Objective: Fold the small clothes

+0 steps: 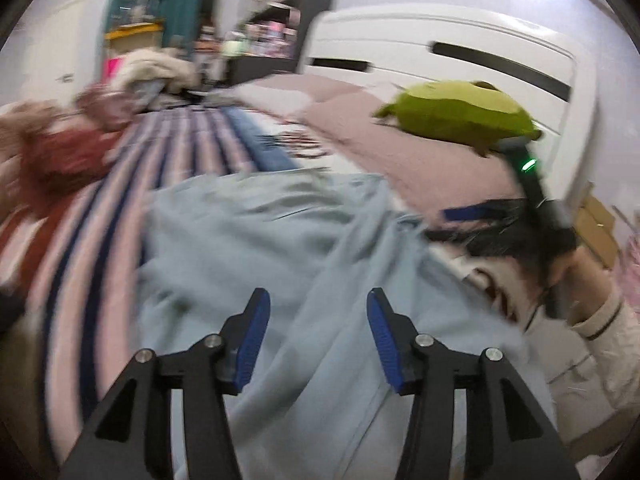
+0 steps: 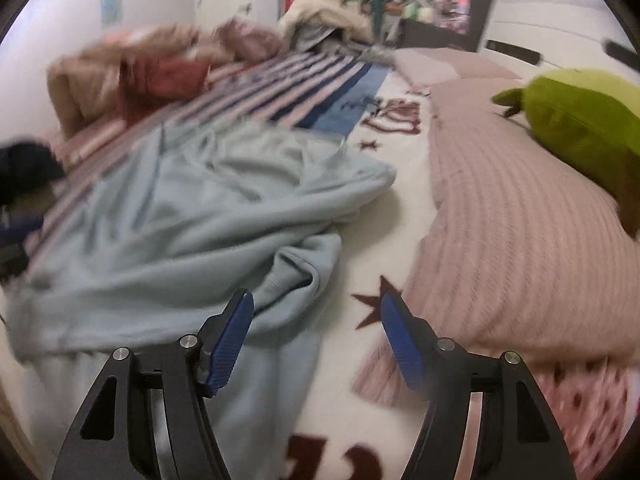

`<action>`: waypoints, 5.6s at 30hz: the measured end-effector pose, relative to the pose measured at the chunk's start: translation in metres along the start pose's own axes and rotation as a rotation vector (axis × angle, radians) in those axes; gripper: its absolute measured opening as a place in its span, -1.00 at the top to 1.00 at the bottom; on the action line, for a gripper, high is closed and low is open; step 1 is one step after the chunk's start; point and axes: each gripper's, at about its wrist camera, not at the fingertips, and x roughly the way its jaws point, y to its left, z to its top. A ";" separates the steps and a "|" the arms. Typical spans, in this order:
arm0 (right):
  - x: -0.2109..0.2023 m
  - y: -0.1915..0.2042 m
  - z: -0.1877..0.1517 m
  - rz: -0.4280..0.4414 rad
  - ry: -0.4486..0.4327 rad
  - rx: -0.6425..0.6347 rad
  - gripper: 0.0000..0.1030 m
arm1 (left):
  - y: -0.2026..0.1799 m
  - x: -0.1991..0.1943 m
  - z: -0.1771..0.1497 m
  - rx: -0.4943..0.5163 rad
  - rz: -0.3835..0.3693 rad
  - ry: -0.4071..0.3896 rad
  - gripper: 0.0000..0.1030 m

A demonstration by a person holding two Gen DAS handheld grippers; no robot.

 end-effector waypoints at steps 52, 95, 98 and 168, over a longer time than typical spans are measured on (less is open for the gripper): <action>-0.068 -0.007 -0.136 0.594 0.114 0.270 -0.08 | 0.063 -0.072 -0.122 -0.242 0.073 0.174 -0.60; -0.184 0.051 -0.085 0.548 -0.244 0.110 0.87 | -0.033 -0.192 -0.087 -0.171 0.051 -0.223 0.80; -0.190 0.049 -0.069 0.501 -0.270 0.101 0.89 | -0.027 -0.193 -0.071 -0.148 0.073 -0.243 0.80; -0.058 -0.024 -0.008 0.582 -0.147 0.388 0.95 | 0.071 -0.086 -0.007 -0.248 0.118 -0.099 0.80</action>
